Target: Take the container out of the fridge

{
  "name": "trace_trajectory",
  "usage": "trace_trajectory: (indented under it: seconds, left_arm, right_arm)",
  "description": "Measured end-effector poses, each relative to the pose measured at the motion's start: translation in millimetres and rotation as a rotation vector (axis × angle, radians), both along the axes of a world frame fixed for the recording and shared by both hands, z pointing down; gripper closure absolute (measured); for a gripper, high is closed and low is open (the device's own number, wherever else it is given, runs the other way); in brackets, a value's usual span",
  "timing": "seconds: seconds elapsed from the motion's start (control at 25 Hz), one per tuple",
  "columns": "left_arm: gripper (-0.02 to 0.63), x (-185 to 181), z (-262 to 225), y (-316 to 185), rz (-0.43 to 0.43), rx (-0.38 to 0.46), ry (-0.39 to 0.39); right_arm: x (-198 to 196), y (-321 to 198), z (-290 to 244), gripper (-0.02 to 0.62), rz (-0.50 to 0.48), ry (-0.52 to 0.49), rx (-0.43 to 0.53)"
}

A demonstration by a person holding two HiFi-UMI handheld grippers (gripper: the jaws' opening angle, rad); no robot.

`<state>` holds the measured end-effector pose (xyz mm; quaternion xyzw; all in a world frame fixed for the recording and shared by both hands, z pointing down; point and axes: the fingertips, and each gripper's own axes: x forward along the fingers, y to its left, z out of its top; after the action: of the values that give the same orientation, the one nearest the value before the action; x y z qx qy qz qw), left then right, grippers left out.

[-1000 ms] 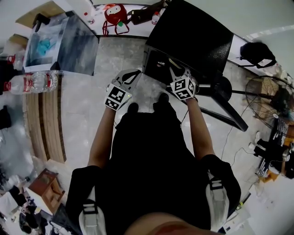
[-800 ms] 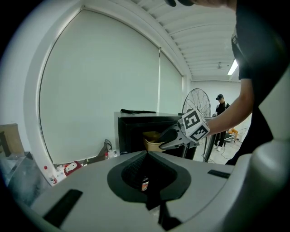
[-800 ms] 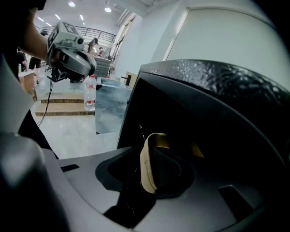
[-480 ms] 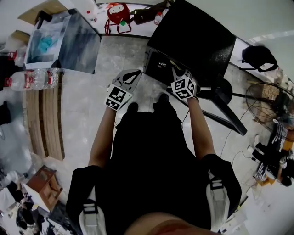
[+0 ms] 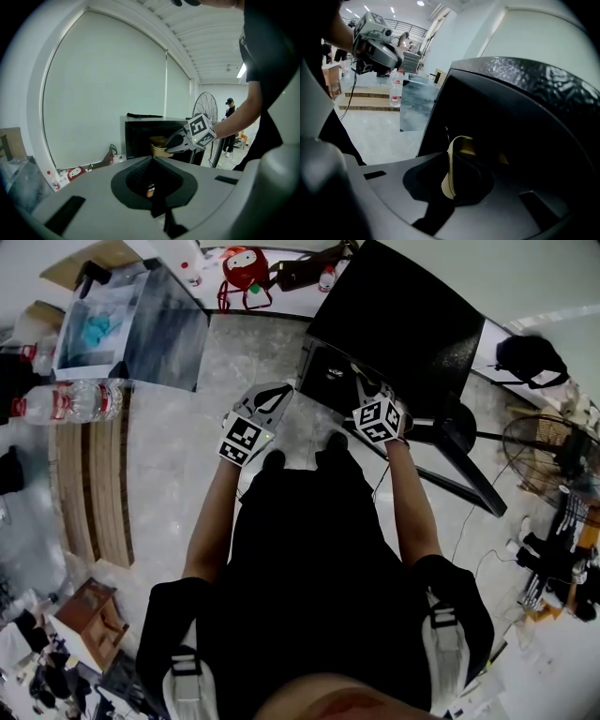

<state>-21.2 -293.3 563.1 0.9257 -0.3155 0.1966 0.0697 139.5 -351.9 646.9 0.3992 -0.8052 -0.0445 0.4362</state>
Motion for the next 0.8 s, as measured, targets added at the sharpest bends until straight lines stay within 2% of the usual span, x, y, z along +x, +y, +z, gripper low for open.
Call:
trace_trajectory:
  seconds: [0.8]
  left_arm:
    - [0.588,-24.3,-10.9,20.1,0.072,0.016,0.005]
  right_arm:
    - [-23.3,34.2,-7.9,0.563,0.033,0.035,0.004]
